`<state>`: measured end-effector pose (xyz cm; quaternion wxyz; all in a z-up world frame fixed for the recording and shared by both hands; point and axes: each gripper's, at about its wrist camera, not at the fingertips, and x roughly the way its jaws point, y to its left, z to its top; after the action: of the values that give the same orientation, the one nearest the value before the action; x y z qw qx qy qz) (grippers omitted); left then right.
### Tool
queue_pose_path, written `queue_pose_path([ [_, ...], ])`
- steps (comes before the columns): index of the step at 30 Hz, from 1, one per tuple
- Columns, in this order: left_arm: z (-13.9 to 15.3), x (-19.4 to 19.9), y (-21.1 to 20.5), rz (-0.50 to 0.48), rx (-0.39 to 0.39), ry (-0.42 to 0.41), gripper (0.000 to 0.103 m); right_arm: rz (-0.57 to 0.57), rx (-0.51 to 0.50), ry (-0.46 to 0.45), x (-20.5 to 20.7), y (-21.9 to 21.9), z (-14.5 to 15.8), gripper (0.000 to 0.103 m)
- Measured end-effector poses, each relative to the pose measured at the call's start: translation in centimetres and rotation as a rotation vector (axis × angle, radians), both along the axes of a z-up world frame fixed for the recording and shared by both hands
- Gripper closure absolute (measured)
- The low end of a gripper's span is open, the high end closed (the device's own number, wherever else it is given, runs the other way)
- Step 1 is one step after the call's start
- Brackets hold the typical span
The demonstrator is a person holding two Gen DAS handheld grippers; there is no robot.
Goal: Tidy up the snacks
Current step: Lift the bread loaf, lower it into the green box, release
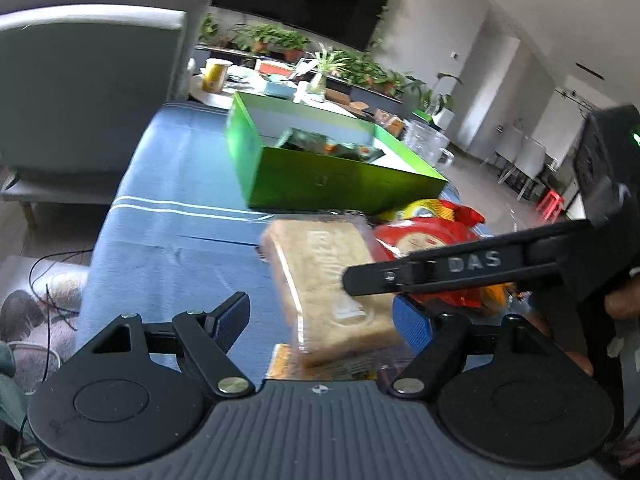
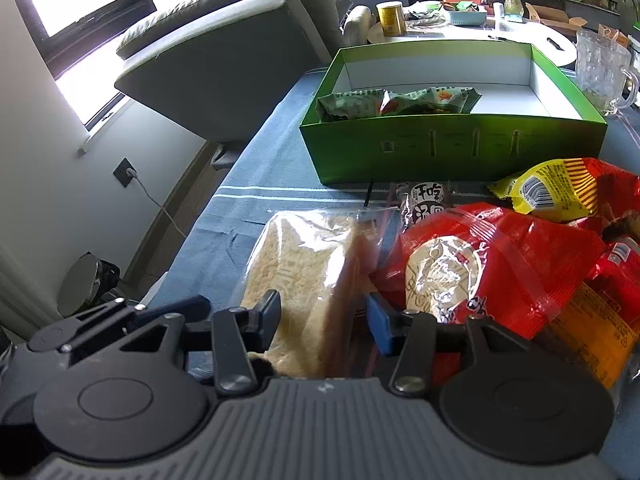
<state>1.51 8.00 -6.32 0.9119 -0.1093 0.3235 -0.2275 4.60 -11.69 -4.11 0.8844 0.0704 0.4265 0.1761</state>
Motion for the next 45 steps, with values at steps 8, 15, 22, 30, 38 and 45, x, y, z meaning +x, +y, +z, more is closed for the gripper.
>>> queue_pose_path([
  [8, -1.7, 1.3, -1.0, -0.046, -0.05, 0.074, 0.048, -0.003, 0.014, 0.019, 0.1, 0.2, -0.3, 0.022],
  [15, 0.2, 0.2, -1.6, -0.042, -0.008, 0.001, 0.051, 0.013, 0.0, -0.044, -0.9, 0.8, 0.6, 0.023],
  [22, 3.2, 0.0, -3.2, -0.052, 0.05, -0.089, 0.05, 0.001, 0.021, -0.148, -1.8, -0.1, 3.0, 0.023],
  [30, 6.0, 2.2, -7.5, -0.095, 0.087, -0.167, 0.05, -0.059, 0.068, -0.208, -0.4, -3.8, 5.3, 0.023],
  [38, 7.1, 6.7, -12.4, -0.134, 0.103, -0.213, 0.05, -0.12, 0.106, -0.221, 3.7, -8.4, 6.6, 0.023],
  [45, 7.8, 11.0, -15.0, -0.159, 0.067, -0.206, 0.05, -0.127, 0.103, -0.254, 7.7, -11.3, 7.4, 0.023],
])
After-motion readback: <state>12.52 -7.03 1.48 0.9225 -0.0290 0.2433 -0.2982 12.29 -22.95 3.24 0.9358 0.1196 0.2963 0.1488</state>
